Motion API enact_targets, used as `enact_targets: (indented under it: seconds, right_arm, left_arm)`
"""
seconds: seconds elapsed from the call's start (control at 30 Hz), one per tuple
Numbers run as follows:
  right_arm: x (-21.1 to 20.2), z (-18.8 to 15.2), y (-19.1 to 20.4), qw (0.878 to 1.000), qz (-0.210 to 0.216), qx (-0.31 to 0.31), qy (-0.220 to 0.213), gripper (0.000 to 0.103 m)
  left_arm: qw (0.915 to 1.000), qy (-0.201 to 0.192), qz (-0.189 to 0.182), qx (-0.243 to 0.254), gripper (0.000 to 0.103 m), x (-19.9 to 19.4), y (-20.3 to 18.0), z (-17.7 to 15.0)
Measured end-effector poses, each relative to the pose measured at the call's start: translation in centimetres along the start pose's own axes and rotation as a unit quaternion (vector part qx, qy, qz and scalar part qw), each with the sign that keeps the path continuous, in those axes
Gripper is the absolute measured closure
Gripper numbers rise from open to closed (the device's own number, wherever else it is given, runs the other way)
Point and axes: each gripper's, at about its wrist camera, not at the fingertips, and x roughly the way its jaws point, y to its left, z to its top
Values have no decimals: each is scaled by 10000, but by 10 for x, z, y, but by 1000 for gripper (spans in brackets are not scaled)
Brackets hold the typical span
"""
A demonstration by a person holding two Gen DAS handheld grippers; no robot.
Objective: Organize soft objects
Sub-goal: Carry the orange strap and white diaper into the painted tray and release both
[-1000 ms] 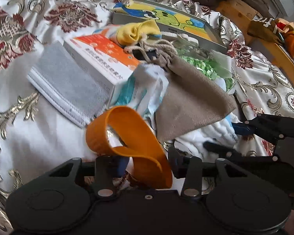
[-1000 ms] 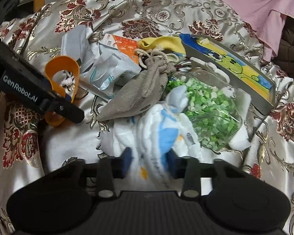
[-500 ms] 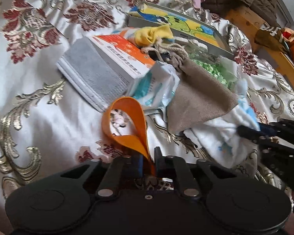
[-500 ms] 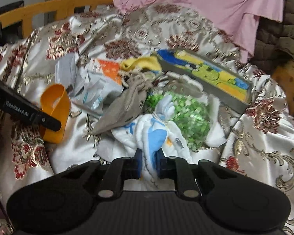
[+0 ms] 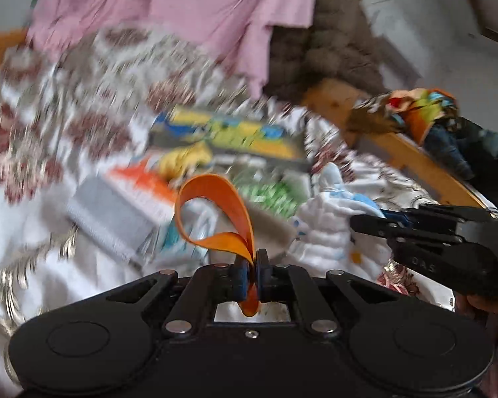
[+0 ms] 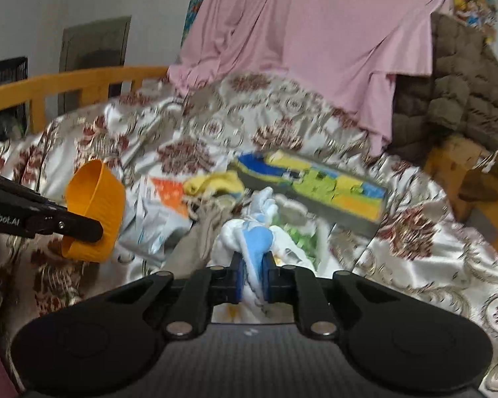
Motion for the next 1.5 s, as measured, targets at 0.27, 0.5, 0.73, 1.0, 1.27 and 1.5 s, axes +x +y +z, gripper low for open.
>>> enact_targets:
  seconds: [0.27, 0.5, 0.73, 1.0, 1.27, 1.5]
  right_arm:
    - [-3, 21, -18, 9978, -193, 245, -591, 93]
    - [63, 63, -64, 9949, -374, 595, -731, 93]
    - [173, 89, -125, 9870, -537, 1345, -697, 93]
    - [265, 85, -189, 9698, -720, 2222, -707, 93]
    - [315, 60, -202, 9661, -711, 2481, -53, 93]
    - [317, 54, -196, 9660, -719, 2465, 287, 83]
  left_arm:
    - [9994, -285, -152, 117, 99, 13, -14, 37]
    - [9993, -243, -259, 91, 98, 79, -7, 107]
    - [9991, -244, -285, 201, 97, 185, 2, 172]
    - [9999, -42, -131, 23, 97, 315, 28, 213]
    - [9970, 716, -155, 239, 97, 390, 35, 212]
    - [9906, 1225, -71, 600, 90, 406, 25, 203]
